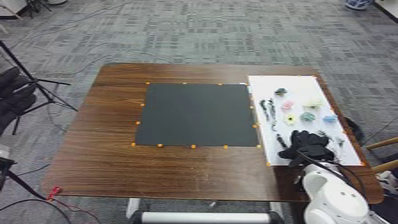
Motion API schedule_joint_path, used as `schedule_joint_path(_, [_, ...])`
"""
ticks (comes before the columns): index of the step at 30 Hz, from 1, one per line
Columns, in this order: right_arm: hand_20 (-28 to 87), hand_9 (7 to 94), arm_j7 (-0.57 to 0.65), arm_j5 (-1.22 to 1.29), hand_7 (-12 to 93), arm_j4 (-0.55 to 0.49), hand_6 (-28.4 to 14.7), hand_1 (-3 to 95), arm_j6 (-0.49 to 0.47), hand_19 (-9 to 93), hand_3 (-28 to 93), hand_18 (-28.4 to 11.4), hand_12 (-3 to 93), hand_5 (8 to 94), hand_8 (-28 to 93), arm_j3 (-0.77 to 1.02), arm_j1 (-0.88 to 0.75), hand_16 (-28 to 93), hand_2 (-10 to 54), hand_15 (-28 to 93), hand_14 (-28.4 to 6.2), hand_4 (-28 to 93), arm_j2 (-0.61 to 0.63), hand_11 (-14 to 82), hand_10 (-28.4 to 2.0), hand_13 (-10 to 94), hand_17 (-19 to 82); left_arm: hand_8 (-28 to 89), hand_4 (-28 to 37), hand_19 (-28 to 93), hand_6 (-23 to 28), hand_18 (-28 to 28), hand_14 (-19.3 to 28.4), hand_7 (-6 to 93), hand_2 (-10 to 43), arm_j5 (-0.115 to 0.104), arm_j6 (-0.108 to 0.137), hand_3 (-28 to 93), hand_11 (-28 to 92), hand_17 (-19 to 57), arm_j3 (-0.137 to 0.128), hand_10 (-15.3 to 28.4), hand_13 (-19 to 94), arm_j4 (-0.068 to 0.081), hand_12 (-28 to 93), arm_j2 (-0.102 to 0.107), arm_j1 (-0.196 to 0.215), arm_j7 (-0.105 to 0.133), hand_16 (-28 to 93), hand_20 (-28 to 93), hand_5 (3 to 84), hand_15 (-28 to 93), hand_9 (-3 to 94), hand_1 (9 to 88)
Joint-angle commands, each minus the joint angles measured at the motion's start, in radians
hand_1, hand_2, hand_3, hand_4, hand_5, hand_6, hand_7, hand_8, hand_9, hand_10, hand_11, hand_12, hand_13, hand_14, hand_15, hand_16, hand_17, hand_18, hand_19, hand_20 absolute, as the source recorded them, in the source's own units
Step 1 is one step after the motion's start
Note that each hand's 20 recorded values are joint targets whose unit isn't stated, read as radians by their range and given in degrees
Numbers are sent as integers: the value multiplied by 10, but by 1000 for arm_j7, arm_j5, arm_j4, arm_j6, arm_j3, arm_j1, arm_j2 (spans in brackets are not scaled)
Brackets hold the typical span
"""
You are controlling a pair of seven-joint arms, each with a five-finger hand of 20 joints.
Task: Arrange flowers
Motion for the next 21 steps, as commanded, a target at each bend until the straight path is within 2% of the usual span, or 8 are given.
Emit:
schedule_joint_path(1, [333, 556, 43, 6, 364, 45, -77, 453, -39, 757, 673, -278, 318, 607, -112, -26, 14, 399, -95, 769, -231, -283, -22, 505, -213, 466, 226, -54, -262, 211, 90, 120, 146, 53, 115, -8, 14, 686, 95, -17, 0, 144, 230, -4, 128, -8, 3, -8, -16, 103, 385, 198, 321, 275])
schedule_joint_path(3, [340, 579, 44, 15, 375, 51, -68, 467, -53, 770, 676, -280, 329, 629, -79, -35, 19, 415, -95, 774, -228, -283, -27, 514, -209, 493, 236, -55, -262, 212, 90, 120, 146, 53, 115, -14, 19, 686, 97, -18, 0, 144, 230, -6, 128, -10, 8, 0, -16, 103, 385, 199, 321, 275])
schedule_joint_path(5, [354, 599, 43, 8, 367, 55, -59, 492, -57, 778, 638, -282, 341, 644, 61, -46, 16, 434, -95, 773, -225, -283, -31, 521, -203, 508, 248, -55, -262, 212, 90, 120, 146, 54, 115, -15, 17, 687, 97, -18, 3, 144, 230, -4, 128, -10, 5, -1, -16, 103, 385, 201, 321, 274])
schedule_joint_path(8, [360, 608, 42, 14, 379, 64, -53, 510, -62, 784, 613, -283, 348, 649, 116, -65, 24, 440, -95, 775, -223, -283, -35, 531, -198, 522, 256, -55, -263, 213, 91, 120, 146, 55, 116, -18, 15, 687, 98, -18, 4, 144, 230, -5, 128, -11, 4, 2, -17, 103, 386, 202, 321, 274])
schedule_joint_path(11, [366, 623, 22, 33, 422, 69, -39, 579, -67, 787, 546, -282, 379, 652, 145, -69, 30, 446, -95, 774, -219, -282, -45, 525, -189, 537, 262, -56, -263, 214, 92, 120, 147, 55, 116, -31, 17, 687, 100, -18, 3, 144, 230, -5, 128, -13, 4, 9, -17, 103, 386, 204, 321, 274])
schedule_joint_path(15, [366, 674, 16, 38, 423, 70, -22, 598, -52, 782, 588, -280, 480, 700, 164, -74, 35, 446, -95, 761, -208, -281, -52, 437, -157, 557, 264, -55, -263, 216, 92, 120, 146, 56, 117, -65, 39, 687, 101, -18, 5, 145, 231, -7, 127, -15, 15, 30, -19, 103, 386, 205, 322, 274])
schedule_joint_path(18, [365, 735, 17, 63, 419, 65, -12, 595, -38, 776, 628, -280, 547, 746, 186, -69, 35, 458, -95, 747, -195, -282, -52, 367, -138, 580, 276, -55, -264, 216, 92, 120, 146, 57, 117, -80, 57, 687, 102, -18, 6, 145, 231, -10, 126, -20, 27, 45, -19, 102, 387, 206, 323, 274])
schedule_joint_path(21, [367, 773, 19, 89, 413, 54, -9, 592, -20, 781, 661, -280, 566, 774, 195, -57, 31, 462, -95, 742, -189, -281, -52, 339, -129, 601, 291, -56, -264, 216, 93, 119, 146, 58, 118, -105, 54, 688, 102, -18, 2, 145, 229, -10, 125, -26, 36, 55, -19, 102, 388, 207, 323, 274])
